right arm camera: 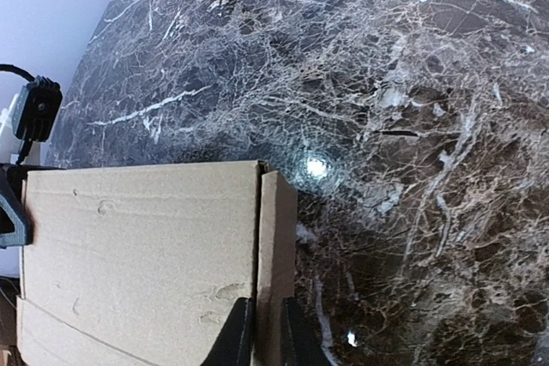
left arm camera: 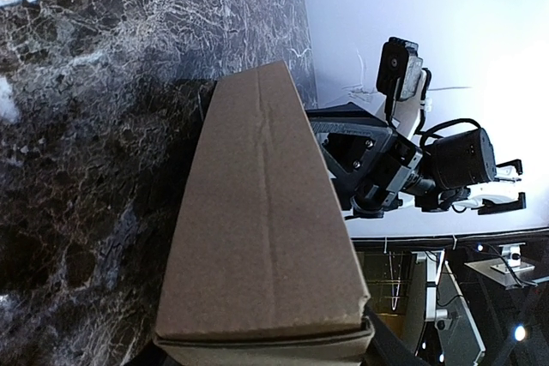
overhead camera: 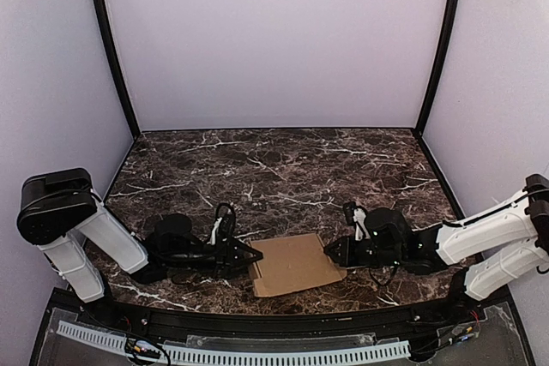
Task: Fold the paper box
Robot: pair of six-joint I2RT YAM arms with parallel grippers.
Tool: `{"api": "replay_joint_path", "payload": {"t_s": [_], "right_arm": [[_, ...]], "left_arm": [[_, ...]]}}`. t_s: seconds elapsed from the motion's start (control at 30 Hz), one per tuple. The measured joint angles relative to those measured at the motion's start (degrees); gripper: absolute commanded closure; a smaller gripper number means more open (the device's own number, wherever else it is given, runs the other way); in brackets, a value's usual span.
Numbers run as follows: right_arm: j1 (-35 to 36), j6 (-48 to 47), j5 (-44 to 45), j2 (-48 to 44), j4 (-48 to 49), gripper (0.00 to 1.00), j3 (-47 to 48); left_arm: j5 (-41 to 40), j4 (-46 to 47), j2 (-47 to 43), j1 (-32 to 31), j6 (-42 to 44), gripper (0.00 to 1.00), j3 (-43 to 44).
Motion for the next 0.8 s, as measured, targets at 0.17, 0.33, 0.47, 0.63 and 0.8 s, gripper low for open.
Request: {"api": "replay_joint_path", "payload": {"t_s": [0.17, 0.33, 0.47, 0.63, 0.8], "right_arm": [[0.1, -3.1, 0.8, -1.7, -2.9, 0.67, 0.1], [0.2, -9.4, 1.0, -7.1, -5.8, 0.51, 0.1], [0.3, -17.5, 0.0, -13.9, -6.7, 0.35, 0.2], [0.2, -29.3, -3.1, -19.8, -7.1, 0.05, 1.8], [0.2, -44.7, -8.5, -24.0, -6.1, 0.01, 3.2]], "left_arm": [[0.7, -1.0, 0.0, 0.0, 0.1, 0.53, 1.0], [2.8, -2.6, -1.1, 1.4, 0.4, 0.54, 1.1], [5.1, -5.2, -5.1, 4.6, 0.6, 0.54, 1.1], [10.1, -7.8, -10.3, 8.5, 0.8, 0.54, 1.2], [16.7, -8.8, -13.5, 11.9, -0.2, 0.54, 1.5]]}}
